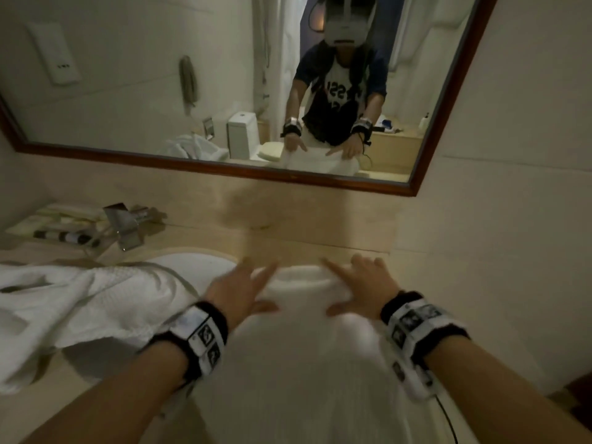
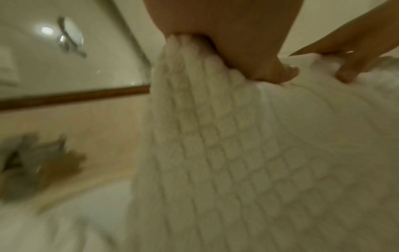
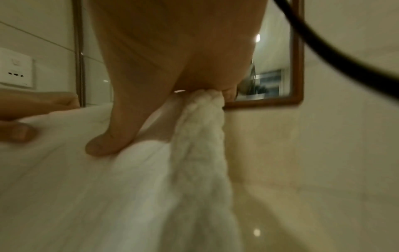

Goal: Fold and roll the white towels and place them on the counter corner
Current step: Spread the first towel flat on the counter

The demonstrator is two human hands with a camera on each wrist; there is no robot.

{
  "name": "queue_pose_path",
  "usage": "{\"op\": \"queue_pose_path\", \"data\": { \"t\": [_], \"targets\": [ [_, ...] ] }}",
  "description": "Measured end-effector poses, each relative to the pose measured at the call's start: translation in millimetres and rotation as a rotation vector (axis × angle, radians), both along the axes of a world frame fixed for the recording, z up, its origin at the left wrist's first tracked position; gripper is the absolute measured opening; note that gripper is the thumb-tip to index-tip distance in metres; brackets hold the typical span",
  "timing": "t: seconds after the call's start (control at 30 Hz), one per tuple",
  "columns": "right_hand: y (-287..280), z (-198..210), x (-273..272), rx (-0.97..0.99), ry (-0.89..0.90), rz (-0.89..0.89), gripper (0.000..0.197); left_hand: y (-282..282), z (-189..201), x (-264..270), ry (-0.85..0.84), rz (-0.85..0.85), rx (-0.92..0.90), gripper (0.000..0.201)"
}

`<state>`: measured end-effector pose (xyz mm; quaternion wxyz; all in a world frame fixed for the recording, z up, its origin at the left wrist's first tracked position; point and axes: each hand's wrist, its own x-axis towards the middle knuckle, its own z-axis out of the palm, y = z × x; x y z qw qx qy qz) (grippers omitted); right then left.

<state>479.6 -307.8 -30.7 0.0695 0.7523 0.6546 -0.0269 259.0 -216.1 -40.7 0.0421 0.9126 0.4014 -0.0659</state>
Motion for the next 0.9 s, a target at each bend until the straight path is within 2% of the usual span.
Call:
{"op": "queue_pose_path", "data": {
  "t": [0.13, 0.23, 0.3, 0.37, 0.43, 0.47, 0.57, 0.63, 0.67, 0.73, 0.77, 0.83, 0.9],
  "targets": [
    [-27.4, 93.4, 33.5, 0.232, -0.241, -0.072, 0.106, 4.3, 75.5, 39.6, -0.232, -0.111, 0.231, 0.080],
    [-43.9, 118.9, 41.2, 0.263, -0.327, -0.100, 0.102, -1.0, 94.3, 55.8, -0.280, -0.167, 0.279, 0.078],
    [-50.3, 91.6, 38.8, 0.071, -0.264, -0.110, 0.093, -10.4, 73.0, 55.9, -0.166, -0.218, 0.158, 0.074],
    [-57.7, 41.8, 33.6, -0.251, -0.082, -0.134, 0.090, -24.9, 32.2, 50.0, 0.084, -0.329, 0.011, 0.069],
    [-65.1, -2.2, 29.0, -0.501, 0.070, -0.166, 0.107, -34.0, -7.4, 39.6, 0.266, -0.399, -0.151, 0.066],
    [-66.4, -16.6, 31.5, -0.548, 0.103, -0.169, 0.112, -32.6, -21.1, 36.2, 0.269, -0.405, -0.201, 0.070],
    [-57.1, -36.1, 52.3, -0.476, 0.111, -0.181, 0.085, -8.5, -40.0, 34.2, 0.165, -0.344, -0.180, 0.104],
    [-41.6, -46.3, 68.1, -0.392, 0.143, -0.178, 0.078, 14.0, -49.8, 42.2, 0.118, -0.250, -0.122, 0.116],
    [-31.9, -50.1, 73.0, -0.364, 0.171, -0.178, 0.076, 23.4, -54.2, 48.0, 0.119, -0.192, -0.110, 0.110],
    [-12.4, -61.5, 77.3, -0.320, 0.259, -0.226, 0.073, 37.6, -66.9, 60.3, 0.127, -0.053, -0.119, 0.073],
    [-3.3, -68.9, 77.7, -0.318, 0.286, -0.251, 0.071, 42.9, -72.9, 65.5, 0.126, 0.024, -0.151, 0.064],
    [12.6, -84.3, 75.7, -0.358, 0.272, -0.270, 0.071, 51.1, -86.4, 73.7, 0.135, 0.119, -0.251, 0.061],
    [23.9, -99.1, 74.4, -0.430, 0.269, -0.286, 0.076, 60.2, -97.6, 79.7, 0.123, 0.119, -0.379, 0.062]
  ]
}}
